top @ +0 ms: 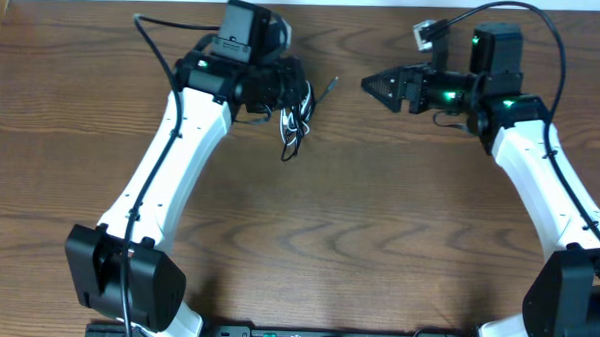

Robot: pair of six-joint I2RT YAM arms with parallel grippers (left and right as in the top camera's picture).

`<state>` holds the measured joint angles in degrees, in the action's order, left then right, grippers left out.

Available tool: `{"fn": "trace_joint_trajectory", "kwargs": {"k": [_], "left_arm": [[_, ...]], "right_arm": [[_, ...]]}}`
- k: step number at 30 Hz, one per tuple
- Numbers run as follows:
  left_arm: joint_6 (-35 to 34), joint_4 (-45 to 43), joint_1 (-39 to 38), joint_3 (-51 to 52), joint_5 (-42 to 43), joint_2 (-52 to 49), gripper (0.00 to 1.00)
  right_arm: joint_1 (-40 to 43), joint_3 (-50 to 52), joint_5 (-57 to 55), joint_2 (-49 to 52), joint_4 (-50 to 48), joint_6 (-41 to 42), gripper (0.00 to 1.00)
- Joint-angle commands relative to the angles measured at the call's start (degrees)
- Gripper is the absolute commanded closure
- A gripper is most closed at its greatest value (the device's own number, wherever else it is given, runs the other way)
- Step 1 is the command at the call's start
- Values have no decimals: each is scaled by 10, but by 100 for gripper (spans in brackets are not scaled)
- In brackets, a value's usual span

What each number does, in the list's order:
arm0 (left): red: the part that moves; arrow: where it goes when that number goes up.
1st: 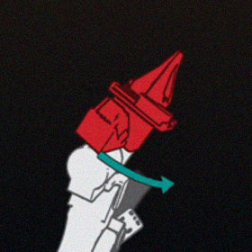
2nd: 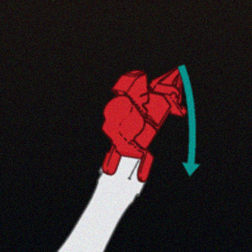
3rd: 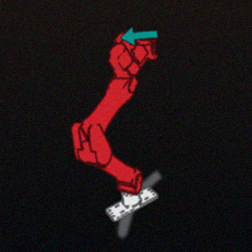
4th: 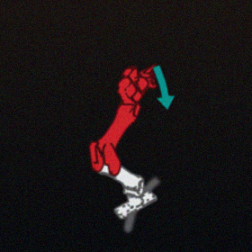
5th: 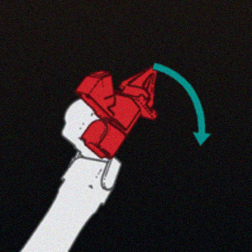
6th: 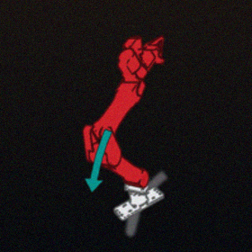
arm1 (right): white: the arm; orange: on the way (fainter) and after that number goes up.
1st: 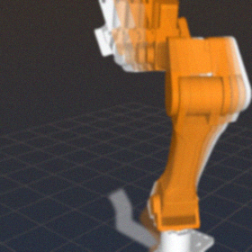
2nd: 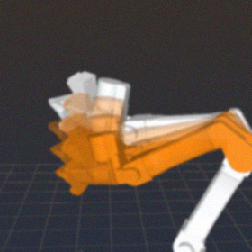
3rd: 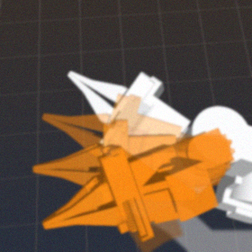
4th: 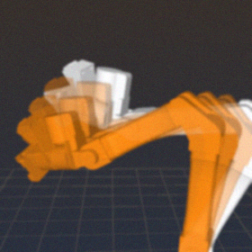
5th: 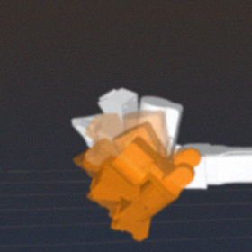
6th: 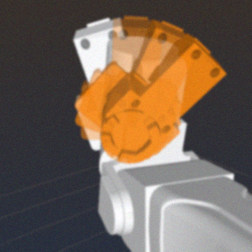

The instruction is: Untangle cables

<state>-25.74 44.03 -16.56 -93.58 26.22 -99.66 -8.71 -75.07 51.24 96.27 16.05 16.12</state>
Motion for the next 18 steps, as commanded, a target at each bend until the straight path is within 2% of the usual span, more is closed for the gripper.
{"fn": "trace_joint_trajectory", "kwargs": {"k": [1,7,18], "left_arm": [[-37,-18,8,-4,66,0,92],[-37,-76,9,-4,158,0,92],[-60,-118,24,-4,253,0,92]], "right_arm": [[-26,-9,-15,4,3,76,25],[-97,-9,-128,4,-3,134,24],[-101,-9,-97,4,-51,156,22]]}}
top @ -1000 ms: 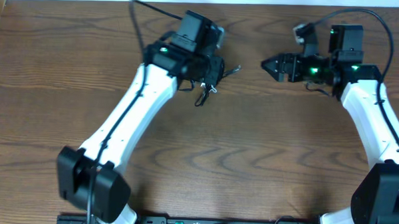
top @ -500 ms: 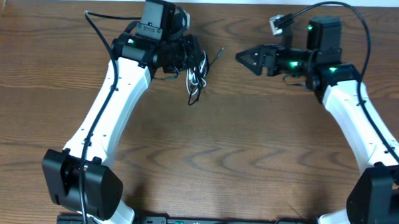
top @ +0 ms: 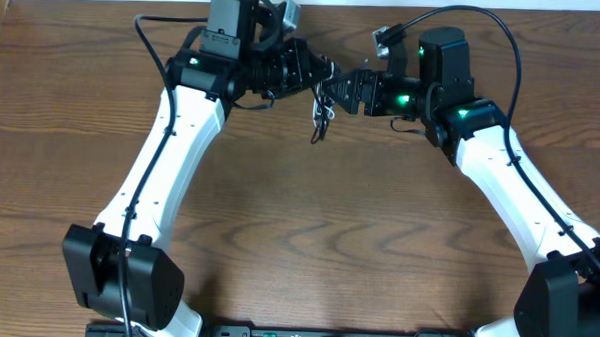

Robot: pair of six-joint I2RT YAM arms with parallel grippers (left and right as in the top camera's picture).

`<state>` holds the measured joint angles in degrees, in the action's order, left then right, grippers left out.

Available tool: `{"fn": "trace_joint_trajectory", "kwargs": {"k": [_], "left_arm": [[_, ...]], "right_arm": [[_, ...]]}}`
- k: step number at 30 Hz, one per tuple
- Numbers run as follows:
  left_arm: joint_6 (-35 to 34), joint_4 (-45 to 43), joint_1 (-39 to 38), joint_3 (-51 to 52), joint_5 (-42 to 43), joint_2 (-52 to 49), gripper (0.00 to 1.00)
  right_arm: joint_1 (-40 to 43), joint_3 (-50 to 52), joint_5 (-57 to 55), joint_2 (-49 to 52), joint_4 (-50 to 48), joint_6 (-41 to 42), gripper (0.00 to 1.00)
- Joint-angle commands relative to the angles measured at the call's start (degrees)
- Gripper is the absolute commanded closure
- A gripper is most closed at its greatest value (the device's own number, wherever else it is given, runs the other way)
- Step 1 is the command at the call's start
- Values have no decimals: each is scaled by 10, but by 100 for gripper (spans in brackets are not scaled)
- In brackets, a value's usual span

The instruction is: Untangle cables

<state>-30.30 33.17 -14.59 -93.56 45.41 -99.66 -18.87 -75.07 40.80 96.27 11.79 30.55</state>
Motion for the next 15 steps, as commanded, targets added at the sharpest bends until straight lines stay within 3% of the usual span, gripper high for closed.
{"fn": "trace_joint_trajectory", "kwargs": {"k": [1,15], "left_arm": [[-16,-12,4,-4,65,0,92],[-45,-31,4,-4,155,0,92]], "right_arm": [[0,-9,8,4,-12,12,22],[-7,-9,-68,4,-19,33,28]]}}
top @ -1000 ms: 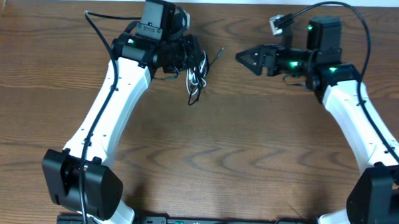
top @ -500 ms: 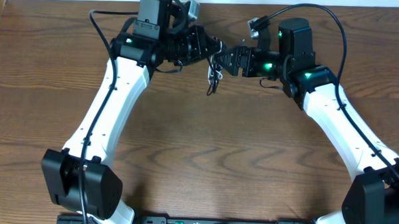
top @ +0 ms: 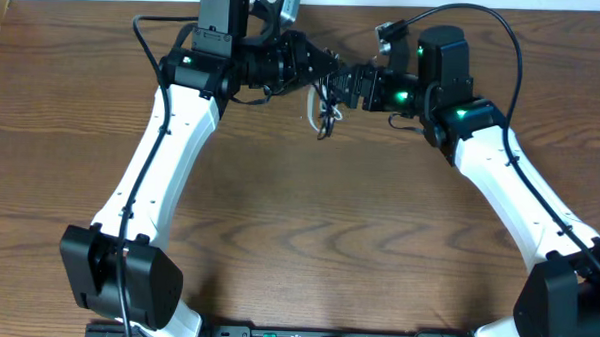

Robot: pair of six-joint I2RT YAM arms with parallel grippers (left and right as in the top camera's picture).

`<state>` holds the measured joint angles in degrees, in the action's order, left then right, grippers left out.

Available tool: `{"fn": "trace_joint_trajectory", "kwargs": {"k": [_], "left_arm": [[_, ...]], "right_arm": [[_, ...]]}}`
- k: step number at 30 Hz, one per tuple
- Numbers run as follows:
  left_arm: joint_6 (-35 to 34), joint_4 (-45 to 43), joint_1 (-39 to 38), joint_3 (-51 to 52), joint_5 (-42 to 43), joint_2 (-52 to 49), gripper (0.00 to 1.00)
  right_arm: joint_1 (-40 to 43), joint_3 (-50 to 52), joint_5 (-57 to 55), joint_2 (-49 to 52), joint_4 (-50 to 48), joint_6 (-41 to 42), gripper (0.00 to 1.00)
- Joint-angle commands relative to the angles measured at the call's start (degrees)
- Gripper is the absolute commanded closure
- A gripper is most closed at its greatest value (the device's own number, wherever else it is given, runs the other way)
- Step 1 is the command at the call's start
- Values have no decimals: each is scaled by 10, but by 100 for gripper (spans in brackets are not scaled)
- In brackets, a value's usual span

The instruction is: Untangle cables

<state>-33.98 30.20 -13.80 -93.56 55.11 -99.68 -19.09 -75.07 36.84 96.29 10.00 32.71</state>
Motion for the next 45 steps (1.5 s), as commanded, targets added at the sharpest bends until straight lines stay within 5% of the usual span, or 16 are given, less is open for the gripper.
{"fn": "trace_joint_trajectory", "kwargs": {"k": [1,6,25,34,43,45], "left_arm": [[-9,-1,-3,-4,60,0,92],[18,-1,-3,-4,36,0,92],[35,12,-3,-4,-18,0,92],[35,12,-3,-4,-18,0,92],[33,14,-4,-4,-16,0,92],[33,17,-4,-4,-17,0,92]], "right_arm": [[-5,-9,-29,4,-1,12,28],[5,-9,-39,4,1,12,31],[26,-9,-129,4,120,-11,77],[25,-9,-125,4,122,-27,84],[2,-9,-130,14,130,-75,80],[2,-9,-130,23,133,-75,88]]}}
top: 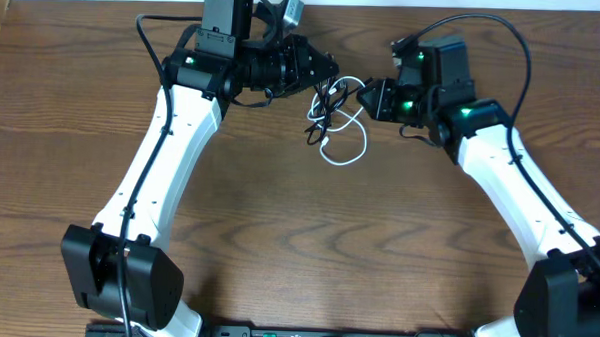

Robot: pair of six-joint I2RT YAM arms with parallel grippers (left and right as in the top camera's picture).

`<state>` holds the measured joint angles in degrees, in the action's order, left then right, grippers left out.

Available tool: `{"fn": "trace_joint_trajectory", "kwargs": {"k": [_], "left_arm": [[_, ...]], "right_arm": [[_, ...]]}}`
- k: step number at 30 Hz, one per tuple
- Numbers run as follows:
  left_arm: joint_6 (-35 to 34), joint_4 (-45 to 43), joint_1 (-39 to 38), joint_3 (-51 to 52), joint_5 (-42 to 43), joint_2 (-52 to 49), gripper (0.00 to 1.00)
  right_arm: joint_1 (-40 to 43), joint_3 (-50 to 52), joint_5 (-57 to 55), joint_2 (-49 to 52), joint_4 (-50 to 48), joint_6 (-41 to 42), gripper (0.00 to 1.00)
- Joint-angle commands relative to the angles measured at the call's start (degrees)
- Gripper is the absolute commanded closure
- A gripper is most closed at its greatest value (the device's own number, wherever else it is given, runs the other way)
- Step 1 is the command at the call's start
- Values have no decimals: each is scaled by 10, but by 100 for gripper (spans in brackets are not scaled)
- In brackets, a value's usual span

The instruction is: Untangle cables

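A tangle of black cable [320,111] hangs from my left gripper [332,74], which is shut on its upper end at the back middle of the table. A white cable [347,150] loops out of the tangle, down onto the wood and back up to my right gripper [367,93]. That gripper looks shut on the white cable's end, a short way to the right of the left one. The fingertips of both are partly hidden by the cables.
The brown wooden table [297,248] carries both white arms, the left arm [165,164] and the right arm [519,196]. Black supply cords arch over each wrist at the back edge. A pale strip of wall runs along the far edge.
My right gripper has moved right and slightly down, away from the left one. A white loop now stretches between the tangle and the right gripper. The left gripper has hardly moved.
At first my left gripper held the bundle at the back left while the right gripper stood apart to the right. Then both met at the bundle in the back middle and stayed there. Now they are apart, with the white cable drawn out.
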<state>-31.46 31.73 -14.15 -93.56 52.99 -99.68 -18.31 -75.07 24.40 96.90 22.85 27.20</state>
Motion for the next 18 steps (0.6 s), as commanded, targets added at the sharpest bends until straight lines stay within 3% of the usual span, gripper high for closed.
{"fn": "trace_joint_trajectory", "kwargs": {"k": [1,2,5,13,18], "left_arm": [[8,3,0,-4,4,0,92],[8,3,0,-4,3,0,92],[33,6,0,-4,-10,0,93],[116,124,0,-4,-292,0,92],[146,162,0,-4,-356,0,92]], "right_arm": [[-5,-9,-5,21,6,-20,93],[-5,-9,-5,23,6,-23,98],[2,-9,-17,21,6,-44,99],[87,-9,-33,-38,70,-89,99],[170,-9,-35,-62,132,-116,99]]}}
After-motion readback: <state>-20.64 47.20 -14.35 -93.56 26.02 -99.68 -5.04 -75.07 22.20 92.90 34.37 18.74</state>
